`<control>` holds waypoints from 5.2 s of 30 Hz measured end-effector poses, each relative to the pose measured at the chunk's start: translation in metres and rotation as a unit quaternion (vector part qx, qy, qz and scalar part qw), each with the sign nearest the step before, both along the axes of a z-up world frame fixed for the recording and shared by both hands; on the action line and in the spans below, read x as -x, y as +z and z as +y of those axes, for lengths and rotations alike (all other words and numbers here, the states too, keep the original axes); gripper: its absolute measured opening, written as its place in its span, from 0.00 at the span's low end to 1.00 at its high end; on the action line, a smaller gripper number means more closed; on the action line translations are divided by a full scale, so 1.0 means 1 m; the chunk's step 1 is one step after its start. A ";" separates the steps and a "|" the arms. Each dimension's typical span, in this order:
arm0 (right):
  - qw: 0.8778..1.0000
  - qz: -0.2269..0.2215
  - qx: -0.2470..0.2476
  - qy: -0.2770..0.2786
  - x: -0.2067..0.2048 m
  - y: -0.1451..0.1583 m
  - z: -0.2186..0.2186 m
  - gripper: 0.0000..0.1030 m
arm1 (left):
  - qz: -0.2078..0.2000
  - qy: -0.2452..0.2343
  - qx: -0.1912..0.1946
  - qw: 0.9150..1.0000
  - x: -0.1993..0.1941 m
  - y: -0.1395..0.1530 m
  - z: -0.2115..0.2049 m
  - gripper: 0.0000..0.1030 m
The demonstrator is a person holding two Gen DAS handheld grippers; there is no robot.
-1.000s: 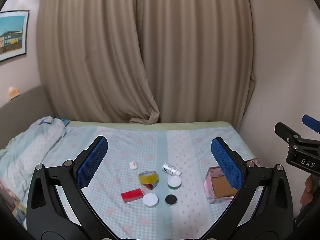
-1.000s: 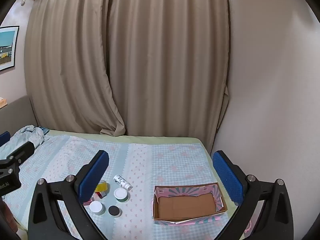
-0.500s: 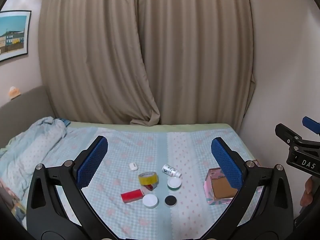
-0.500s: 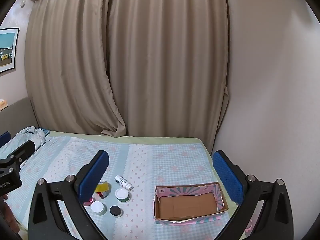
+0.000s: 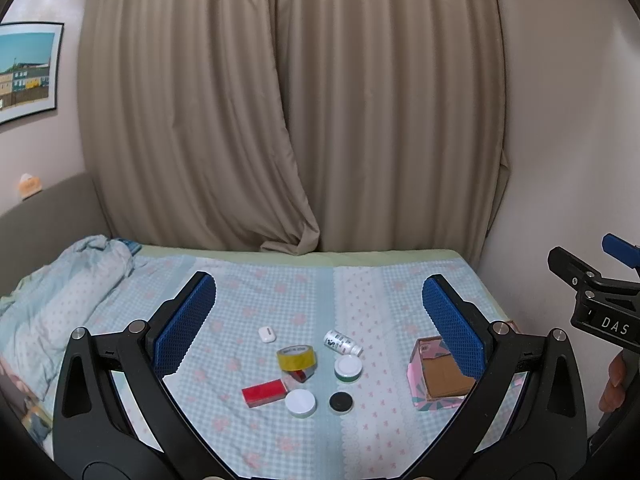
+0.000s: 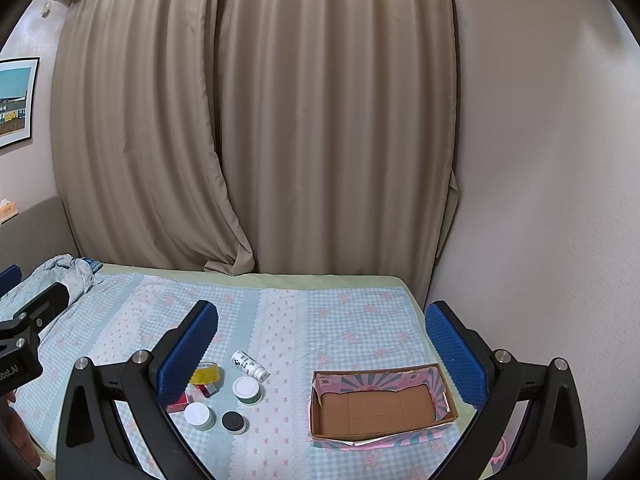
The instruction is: Organize rigid objects
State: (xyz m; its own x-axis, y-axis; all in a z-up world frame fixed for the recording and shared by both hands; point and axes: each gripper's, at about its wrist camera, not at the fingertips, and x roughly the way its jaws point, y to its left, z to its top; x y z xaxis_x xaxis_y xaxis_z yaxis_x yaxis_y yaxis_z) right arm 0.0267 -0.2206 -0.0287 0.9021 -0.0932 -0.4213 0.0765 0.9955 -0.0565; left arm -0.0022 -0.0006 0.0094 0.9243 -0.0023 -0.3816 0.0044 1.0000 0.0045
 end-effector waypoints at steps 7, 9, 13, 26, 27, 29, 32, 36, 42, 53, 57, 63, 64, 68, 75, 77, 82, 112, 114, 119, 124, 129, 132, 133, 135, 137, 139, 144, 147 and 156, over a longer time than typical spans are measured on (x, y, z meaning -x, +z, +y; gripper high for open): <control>1.000 -0.002 -0.001 0.004 0.000 0.001 0.002 1.00 | -0.002 0.001 0.000 1.000 0.000 0.000 0.000 1.00; 1.000 -0.002 -0.002 0.004 -0.001 0.001 0.003 1.00 | -0.002 0.000 0.000 1.000 -0.001 0.000 0.000 1.00; 1.000 -0.001 -0.002 0.003 0.000 -0.002 0.003 1.00 | -0.002 -0.001 0.000 1.000 -0.001 -0.001 0.000 1.00; 1.000 0.003 -0.005 0.005 0.005 0.003 0.005 1.00 | 0.001 -0.004 0.004 1.000 -0.002 -0.002 0.002 1.00; 1.000 0.003 -0.005 0.005 0.006 0.003 0.004 1.00 | 0.001 -0.004 0.004 1.000 -0.002 -0.001 0.002 1.00; 1.000 0.003 -0.007 0.006 0.005 0.004 0.004 1.00 | 0.002 -0.005 0.004 1.000 -0.002 -0.001 0.002 1.00; 1.000 0.003 -0.009 0.005 0.007 0.005 0.004 1.00 | 0.001 -0.005 0.003 1.000 -0.002 -0.002 0.002 1.00; 1.000 0.004 -0.009 0.006 0.007 0.005 0.004 1.00 | 0.002 -0.005 0.003 1.000 -0.002 -0.002 0.002 1.00; 1.000 0.006 -0.012 0.005 0.007 0.007 0.004 1.00 | 0.002 -0.005 0.004 1.000 -0.001 -0.002 0.002 1.00; 1.000 0.007 -0.013 0.006 0.008 0.009 0.003 1.00 | 0.001 -0.004 0.004 1.000 0.000 -0.001 0.005 1.00; 1.000 0.008 -0.013 0.006 0.009 0.009 0.003 1.00 | 0.002 -0.002 0.005 1.000 0.000 -0.002 0.006 1.00; 1.000 0.010 -0.012 0.008 0.013 0.011 0.004 1.00 | 0.005 0.000 0.006 1.000 0.001 -0.004 0.006 1.00; 1.000 0.011 -0.012 0.009 0.013 0.011 0.004 1.00 | 0.006 0.001 0.007 1.000 0.002 -0.004 0.006 1.00; 1.000 0.013 -0.012 0.013 0.015 0.016 0.004 1.00 | 0.014 0.003 0.007 1.000 0.000 -0.004 0.007 1.00; 0.998 0.037 0.008 0.042 0.008 0.019 0.009 1.00 | 0.062 0.012 0.007 0.998 -0.016 -0.020 0.024 1.00; 0.997 0.046 0.011 0.057 0.005 0.011 0.014 1.00 | 0.074 0.011 0.004 0.997 -0.022 -0.031 0.034 1.00; 0.995 0.083 0.016 0.059 -0.010 -0.018 0.034 1.00 | 0.119 -0.002 -0.004 0.993 -0.042 -0.068 0.073 1.00; 0.930 0.324 -0.121 -0.122 -0.139 -0.294 0.126 1.00 | 0.375 -0.244 -0.113 0.887 -0.238 -0.364 0.133 1.00; 0.922 0.343 -0.129 -0.129 -0.151 -0.315 0.124 1.00 | 0.392 -0.254 -0.128 0.875 -0.246 -0.390 0.126 0.99; 0.894 0.387 -0.161 -0.156 -0.175 -0.360 0.117 1.00 | 0.417 -0.261 -0.162 0.855 -0.255 -0.435 0.117 0.99; 0.865 0.433 -0.186 -0.172 -0.197 -0.402 0.117 1.00 | 0.450 -0.263 -0.187 0.833 -0.263 -0.473 0.113 0.93; 0.841 0.474 -0.193 -0.177 -0.214 -0.433 0.122 0.96 | 0.459 -0.274 -0.208 0.819 -0.264 -0.493 0.104 0.81; 0.829 0.493 -0.198 -0.173 -0.220 -0.445 0.127 0.85 | 0.463 -0.277 -0.217 0.813 -0.264 -0.500 0.099 0.73; 0.827 0.497 -0.201 -0.172 -0.221 -0.448 0.128 0.82 | 0.465 -0.276 -0.219 0.812 -0.264 -0.501 0.099 0.68; 0.824 0.501 -0.203 -0.171 -0.224 -0.452 0.129 0.74 | 0.465 -0.273 -0.226 0.811 -0.265 -0.504 0.097 0.61; 0.819 0.510 -0.204 -0.166 -0.227 -0.455 0.130 0.54 | 0.461 -0.266 -0.243 0.811 -0.268 -0.506 0.096 0.50; 0.814 0.517 -0.210 -0.160 -0.230 -0.459 0.131 0.51 | 0.465 -0.271 -0.238 0.809 -0.270 -0.507 0.097 0.48; 0.815 0.517 -0.208 -0.161 -0.233 -0.462 0.132 0.51 | 0.461 -0.275 -0.250 0.806 -0.268 -0.510 0.095 0.46; 0.815 0.517 -0.208 -0.161 -0.236 -0.461 0.131 0.51 | 0.461 -0.270 -0.245 0.809 -0.269 -0.510 0.096 0.45; 0.826 0.506 -0.204 -0.141 -0.224 -0.452 0.135 0.50 | 0.458 -0.252 -0.231 0.820 -0.270 -0.494 0.104 0.41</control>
State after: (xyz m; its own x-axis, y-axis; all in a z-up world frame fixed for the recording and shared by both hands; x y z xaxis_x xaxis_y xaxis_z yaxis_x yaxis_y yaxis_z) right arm 0.2507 -0.0859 -0.4812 0.0359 0.0970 -0.9946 0.4277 0.8980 0.1030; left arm 0.2678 0.1029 -0.4851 0.1748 0.0451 -0.9836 0.6307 0.7620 0.1470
